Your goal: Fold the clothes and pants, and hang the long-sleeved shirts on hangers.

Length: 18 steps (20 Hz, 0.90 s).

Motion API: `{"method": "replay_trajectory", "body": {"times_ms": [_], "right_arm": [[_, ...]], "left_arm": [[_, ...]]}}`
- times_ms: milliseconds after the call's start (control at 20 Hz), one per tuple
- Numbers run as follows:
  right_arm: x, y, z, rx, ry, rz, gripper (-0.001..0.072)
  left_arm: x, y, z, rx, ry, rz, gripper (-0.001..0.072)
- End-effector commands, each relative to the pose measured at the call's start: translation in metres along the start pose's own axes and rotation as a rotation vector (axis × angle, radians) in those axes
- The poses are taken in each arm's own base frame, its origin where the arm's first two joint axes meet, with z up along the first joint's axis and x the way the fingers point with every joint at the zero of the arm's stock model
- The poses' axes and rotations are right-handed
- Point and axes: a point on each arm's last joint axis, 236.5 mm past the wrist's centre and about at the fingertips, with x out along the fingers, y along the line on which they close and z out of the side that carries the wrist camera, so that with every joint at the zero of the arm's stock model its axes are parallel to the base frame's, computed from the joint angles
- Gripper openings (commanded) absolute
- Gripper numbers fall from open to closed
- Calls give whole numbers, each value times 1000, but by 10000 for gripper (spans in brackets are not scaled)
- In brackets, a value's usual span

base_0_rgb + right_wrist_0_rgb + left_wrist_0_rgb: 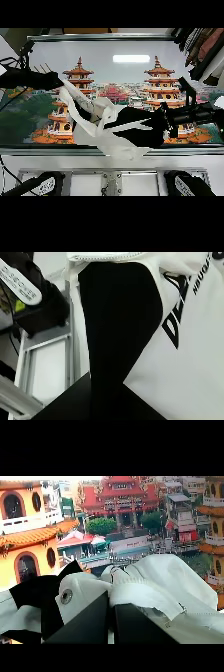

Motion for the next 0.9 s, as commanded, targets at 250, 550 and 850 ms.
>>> {"method": "replay_trajectory", "body": {"times_ms": [250, 550, 850], "right_arm": [[-12, 22, 80, -33, -345, 88, 12], [-20, 7, 103, -24, -445, 27, 12], [-21, 5, 103, -22, -449, 17, 12]], "left_arm": [[-65, -39, 63, 122, -183, -3, 652], [-120, -76, 93, 188, -335, -11, 625], [-81, -87, 67, 210, -168, -55, 624]]}}
